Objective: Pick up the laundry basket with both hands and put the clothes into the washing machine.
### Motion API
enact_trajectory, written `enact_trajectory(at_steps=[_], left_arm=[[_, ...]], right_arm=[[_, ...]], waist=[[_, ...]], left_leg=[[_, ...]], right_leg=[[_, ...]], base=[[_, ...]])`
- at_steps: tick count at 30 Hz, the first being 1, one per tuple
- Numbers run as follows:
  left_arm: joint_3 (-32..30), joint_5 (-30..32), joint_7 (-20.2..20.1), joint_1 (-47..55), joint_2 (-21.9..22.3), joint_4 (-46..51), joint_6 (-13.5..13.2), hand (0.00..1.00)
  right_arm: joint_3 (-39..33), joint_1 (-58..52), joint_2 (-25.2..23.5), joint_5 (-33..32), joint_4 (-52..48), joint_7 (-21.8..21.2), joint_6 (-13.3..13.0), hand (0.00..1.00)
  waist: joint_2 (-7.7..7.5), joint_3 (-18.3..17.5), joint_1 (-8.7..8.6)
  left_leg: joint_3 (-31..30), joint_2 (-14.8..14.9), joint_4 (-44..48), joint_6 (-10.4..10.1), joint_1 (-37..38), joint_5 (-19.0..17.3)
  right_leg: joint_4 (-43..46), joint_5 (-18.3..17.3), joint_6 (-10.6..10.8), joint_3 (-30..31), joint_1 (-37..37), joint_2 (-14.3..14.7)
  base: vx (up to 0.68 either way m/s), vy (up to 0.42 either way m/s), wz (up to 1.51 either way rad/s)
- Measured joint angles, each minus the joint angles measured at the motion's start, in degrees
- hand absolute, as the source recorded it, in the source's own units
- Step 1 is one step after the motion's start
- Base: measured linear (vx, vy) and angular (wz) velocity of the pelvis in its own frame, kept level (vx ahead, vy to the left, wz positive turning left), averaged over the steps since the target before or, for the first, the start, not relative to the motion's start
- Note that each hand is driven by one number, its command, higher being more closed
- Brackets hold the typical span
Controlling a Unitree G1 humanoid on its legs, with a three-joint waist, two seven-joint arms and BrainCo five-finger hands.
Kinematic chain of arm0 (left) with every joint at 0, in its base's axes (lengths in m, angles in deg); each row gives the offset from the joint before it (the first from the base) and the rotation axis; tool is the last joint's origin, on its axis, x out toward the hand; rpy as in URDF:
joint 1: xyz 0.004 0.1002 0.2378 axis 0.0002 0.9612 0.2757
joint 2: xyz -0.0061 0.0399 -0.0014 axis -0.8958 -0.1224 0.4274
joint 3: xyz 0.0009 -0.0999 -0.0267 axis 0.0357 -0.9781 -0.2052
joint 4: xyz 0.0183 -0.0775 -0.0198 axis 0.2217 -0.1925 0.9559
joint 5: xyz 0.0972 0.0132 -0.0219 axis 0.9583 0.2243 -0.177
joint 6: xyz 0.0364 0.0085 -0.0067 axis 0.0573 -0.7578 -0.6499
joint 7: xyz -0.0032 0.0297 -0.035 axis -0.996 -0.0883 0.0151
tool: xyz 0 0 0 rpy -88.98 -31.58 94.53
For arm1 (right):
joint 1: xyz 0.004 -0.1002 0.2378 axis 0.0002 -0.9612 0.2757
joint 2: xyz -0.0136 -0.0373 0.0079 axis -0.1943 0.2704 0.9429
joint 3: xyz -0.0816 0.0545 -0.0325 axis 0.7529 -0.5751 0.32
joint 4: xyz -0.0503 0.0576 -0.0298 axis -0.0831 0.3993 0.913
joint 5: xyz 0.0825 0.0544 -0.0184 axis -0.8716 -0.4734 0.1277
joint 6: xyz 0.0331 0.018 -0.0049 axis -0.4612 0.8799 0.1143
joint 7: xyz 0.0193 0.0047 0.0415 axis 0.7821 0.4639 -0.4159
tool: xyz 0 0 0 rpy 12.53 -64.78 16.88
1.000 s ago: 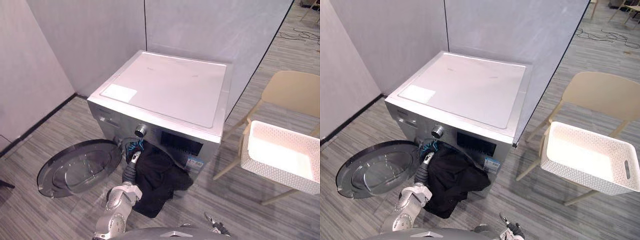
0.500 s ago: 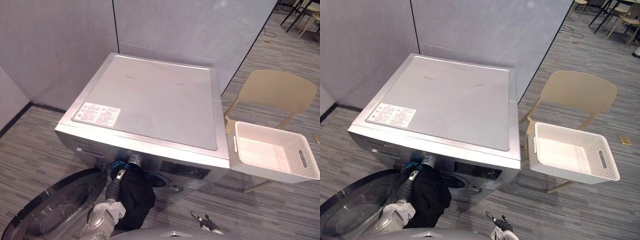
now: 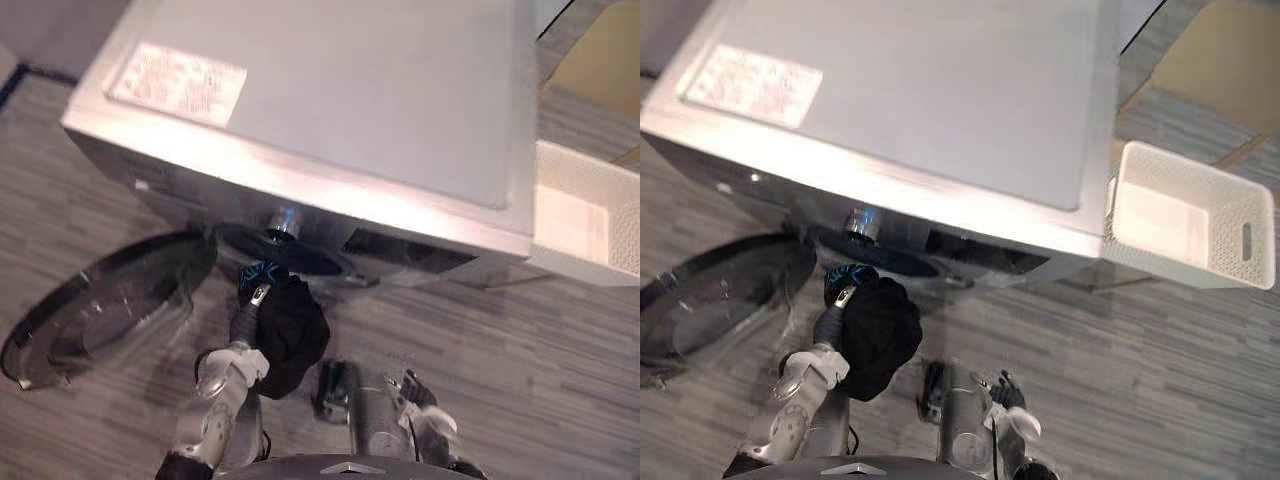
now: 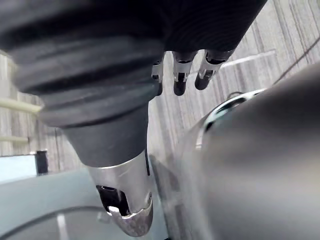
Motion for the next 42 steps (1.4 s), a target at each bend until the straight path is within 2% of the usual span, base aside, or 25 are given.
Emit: enact_trajectory(at_steps=[4, 6, 10, 16, 18, 20, 22, 25, 27, 29, 31, 33, 34, 36, 37, 38, 39, 40, 42], left_arm=[[-0.90, 2.58, 3.90, -10.65, 0.22, -1.45, -0.22, 1.00], [-4.09, 3.09, 6.36, -17.21, 0.99, -1.46, -1.65, 1.00], [-10.26, 0.99, 10.72, -27.16, -0.01, -2.22, -4.27, 1.00], [-12.79, -4.47, 15.97, -41.63, -9.94, -3.98, -4.85, 1.00], [-12.74, -6.57, 16.10, -45.51, -11.90, -4.04, -5.64, 1.00], [-11.55, -9.56, 15.87, -49.10, -13.27, -6.45, -8.20, 1.00], [-10.74, -12.51, 15.76, -54.34, -13.60, -9.26, -8.35, 1.00], [-9.19, -16.35, 12.84, -61.35, -14.49, -15.02, -10.05, 1.00], [-9.37, -27.26, 11.96, -66.73, -13.98, -21.99, -10.15, 1.00], [-9.67, -31.95, 11.52, -69.84, -14.05, -25.99, -10.65, 1.00], [-10.29, -35.18, 11.17, -72.11, -14.26, -28.67, -11.11, 1.00], [-10.51, -36.17, 11.27, -75.05, -15.79, -28.94, -11.64, 1.00], [-10.43, -36.13, 11.33, -75.95, -16.22, -28.93, -11.69, 1.00], [-8.69, -33.22, 13.06, -79.39, -17.40, -28.72, -11.98, 1.00], [-5.70, -27.76, 15.15, -82.10, -19.23, -27.33, -12.11, 1.00], [-1.65, -17.19, 17.91, -83.95, -22.42, -22.84, -11.95, 1.00], [0.19, -11.05, 18.31, -84.77, -24.25, -20.68, -12.00, 1.00], [4.92, 14.10, 25.04, -85.23, -31.30, -16.05, -10.02, 1.00], [8.81, 31.27, 30.83, -85.62, -33.13, -14.41, -6.81, 1.00]], right_arm=[[1.30, 1.73, -1.10, -3.48, -8.40, 1.62, -1.73, 0.00], [1.97, 1.59, -2.58, -4.51, -13.43, 1.65, -3.31, 0.00], [2.23, 1.18, -2.90, -6.00, -17.03, 1.64, -4.23, 0.00], [1.08, -0.08, -2.71, -6.26, -18.13, 1.59, -5.99, 0.00], [0.99, -0.93, -2.57, -6.72, -17.87, 1.55, -6.02, 0.00], [0.72, -1.28, -2.66, -8.51, -16.76, 1.44, -5.96, 0.00], [-0.22, -1.43, -2.59, -9.10, -16.53, 1.31, -5.80, 0.00], [-0.57, -1.44, -2.51, -11.62, -15.65, 1.16, -5.65, 0.00], [-0.34, -1.22, -2.55, -13.65, -14.60, 1.14, -5.43, 0.00], [-0.08, -1.20, -2.98, -14.68, -14.80, 1.36, -5.42, 0.00], [0.14, -1.07, -3.80, -14.60, -15.89, 1.52, -5.43, 0.00], [1.45, -1.07, -4.61, -14.62, -18.07, 1.49, -5.74, 0.00], [1.58, -1.11, -4.68, -14.63, -18.78, 1.50, -5.77, 0.00], [1.55, -1.25, -4.68, -14.68, -19.07, 1.48, -6.23, 0.00], [1.54, -1.39, -4.74, -15.07, -19.08, 1.45, -6.67, 0.00], [1.46, -2.13, -4.94, -15.22, -19.20, 1.46, -7.43, 0.00], [1.32, -2.77, -5.05, -15.23, -19.59, 1.42, -7.85, 0.00], [0.47, -4.12, -5.39, -15.23, -19.56, 1.26, -9.55, 0.00], [-0.71, -5.01, -5.81, -15.23, -19.03, 1.29, -10.79, 0.00]], waist=[[-0.28, 2.40, -0.13], [-0.59, 3.14, -0.38], [-1.41, 3.89, -1.24], [-2.59, 5.14, -3.47], [-2.58, 5.59, -3.81], [-3.11, 6.86, -3.97], [-3.24, 7.08, -4.04], [-3.28, 7.10, -4.46], [-3.50, 7.21, -5.05], [-3.68, 7.30, -5.79], [-4.59, 7.76, -6.48], [-6.30, 8.64, -6.87], [-6.44, 8.75, -6.90], [-6.45, 8.76, -7.22], [-6.44, 8.81, -7.41], [-6.42, 9.00, -7.65], [-6.44, 9.22, -7.67], [-6.48, 9.65, -8.13], [-6.48, 9.65, -8.11]], left_leg=[[-0.12, 1.11, 7.66, 0.61, -8.12, -2.00], [0.05, 1.94, 10.61, 0.98, -12.45, -2.53], [0.47, 3.66, 13.73, 1.28, -17.02, -3.36], [1.40, 6.41, 15.72, 1.63, -23.91, -3.51], [1.41, 6.88, 16.26, 2.04, -25.14, -3.03], [1.58, 7.50, 17.09, 2.04, -25.58, -3.11], [1.55, 7.67, 17.52, 2.04, -26.81, -3.17], [1.50, 8.45, 18.60, 2.20, -29.47, -3.26], [1.45, 9.02, 19.46, 2.44, -31.15, -3.36], [1.57, 9.59, 19.98, 2.65, -32.16, -3.45], [2.32, 10.13, 20.07, 2.58, -32.48, -3.72], [3.43, 11.57, 20.38, 2.58, -32.98, -3.96], [3.40, 11.79, 20.64, 2.66, -33.37, -4.00], [3.32, 12.30, 21.25, 2.98, -34.62, -4.04], [3.32, 12.28, 21.35, 3.06, -35.23, -3.98], [3.25, 12.22, 21.76, 3.11, -35.70, -3.96], [3.16, 12.15, 22.05, 3.11, -35.84, -3.96], [2.34, 11.55, 22.83, 3.10, -36.73, -3.96], [1.31, 11.25, 23.11, 2.95, -37.34, -4.05]], right_leg=[[7.69, -1.72, 0.03, 1.67, -8.45, 0.07], [10.50, -1.81, -0.10, 2.81, -13.18, 0.62], [12.68, -1.43, 0.36, 4.49, -18.40, 2.17], [12.93, 1.11, 0.72, 6.09, -26.26, 4.48], [13.11, 1.53, 0.81, 6.31, -27.52, 5.18], [13.55, 1.62, 0.81, 6.88, -28.26, 5.49], [13.89, 1.81, 0.88, 7.09, -29.54, 6.01], [14.72, 2.16, 0.98, 7.41, -32.38, 6.50], [15.03, 2.72, 1.23, 7.63, -33.94, 7.16], [15.09, 3.10, 1.37, 7.96, -35.04, 7.35], [15.09, 3.38, 1.61, 8.83, -35.91, 8.01], [14.79, 4.28, 1.90, 10.11, -37.28, 8.99], [14.70, 4.52, 1.87, 10.19, -37.63, 9.24], [14.96, 4.64, 1.90, 10.30, -38.79, 9.52], [15.10, 4.68, 1.95, 10.33, -39.38, 9.51], [15.65, 4.63, 1.96, 10.32, -39.80, 9.42], [16.06, 4.47, 1.88, 10.32, -39.94, 9.35], [17.02, 3.98, 1.97, 10.00, -40.68, 9.17], [17.49, 3.71, 1.86, 9.25, -40.79, 9.03]], base=[[-0.14, 0.022, -0.25], [-0.12, 0.018, -0.32], [-0.10, 0.011, -0.35], [-0.05, 0.005, -0.36], [-0.01, 0.003, -0.25], [0.00, -0.015, -0.18], [-0.03, -0.024, -0.16], [-0.04, -0.008, -0.20], [-0.03, -0.006, -0.19], [-0.02, -0.001, -0.21], [-0.02, -0.016, -0.26], [-0.01, -0.025, -0.39], [-0.01, -0.009, -0.33], [0.00, 0.000, -0.16], [0.01, -0.002, -0.03], [0.00, 0.000, 0.00], [0.03, -0.018, 0.05], [0.02, -0.022, 0.07], [0.01, -0.017, 0.09]])
